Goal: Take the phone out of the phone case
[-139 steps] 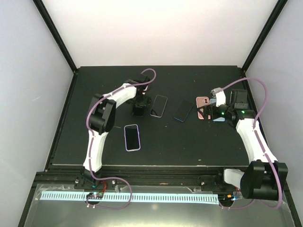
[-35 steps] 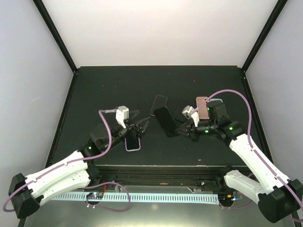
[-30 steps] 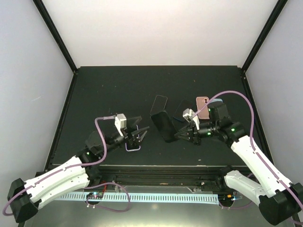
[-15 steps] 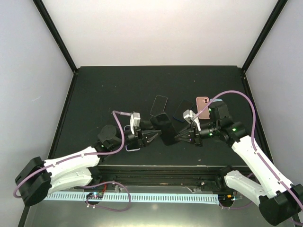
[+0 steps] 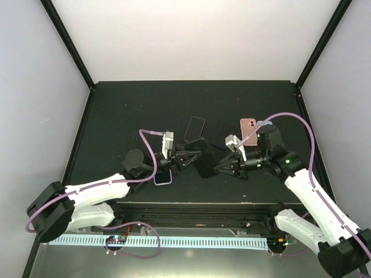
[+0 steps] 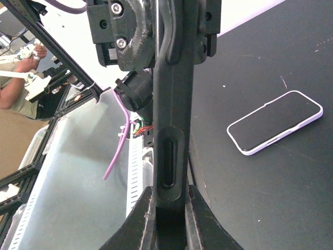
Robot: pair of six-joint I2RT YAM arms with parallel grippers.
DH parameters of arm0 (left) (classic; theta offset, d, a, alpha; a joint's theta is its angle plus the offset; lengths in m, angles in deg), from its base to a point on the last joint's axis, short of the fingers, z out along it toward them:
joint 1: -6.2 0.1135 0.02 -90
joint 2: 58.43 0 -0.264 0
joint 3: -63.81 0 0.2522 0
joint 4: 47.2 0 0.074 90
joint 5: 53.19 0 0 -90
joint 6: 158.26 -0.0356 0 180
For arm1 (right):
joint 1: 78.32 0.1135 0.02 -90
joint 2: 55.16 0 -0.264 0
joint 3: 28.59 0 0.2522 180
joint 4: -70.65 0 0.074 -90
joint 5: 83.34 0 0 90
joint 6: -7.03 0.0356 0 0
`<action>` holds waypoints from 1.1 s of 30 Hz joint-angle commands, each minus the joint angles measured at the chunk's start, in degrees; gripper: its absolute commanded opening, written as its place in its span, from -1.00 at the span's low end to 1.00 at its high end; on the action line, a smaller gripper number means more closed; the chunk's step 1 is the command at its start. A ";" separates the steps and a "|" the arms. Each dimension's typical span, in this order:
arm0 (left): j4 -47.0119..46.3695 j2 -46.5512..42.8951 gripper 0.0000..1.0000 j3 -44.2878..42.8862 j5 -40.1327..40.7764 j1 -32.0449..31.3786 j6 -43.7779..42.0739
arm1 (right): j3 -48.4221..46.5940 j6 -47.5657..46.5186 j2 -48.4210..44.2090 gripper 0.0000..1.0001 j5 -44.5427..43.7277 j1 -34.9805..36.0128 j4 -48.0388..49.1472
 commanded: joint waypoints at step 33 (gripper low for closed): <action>15.40 -10.08 -0.88 -4.73 -12.11 2.10 -6.10 | -10.71 -42.38 3.48 0.12 -13.12 3.41 -24.79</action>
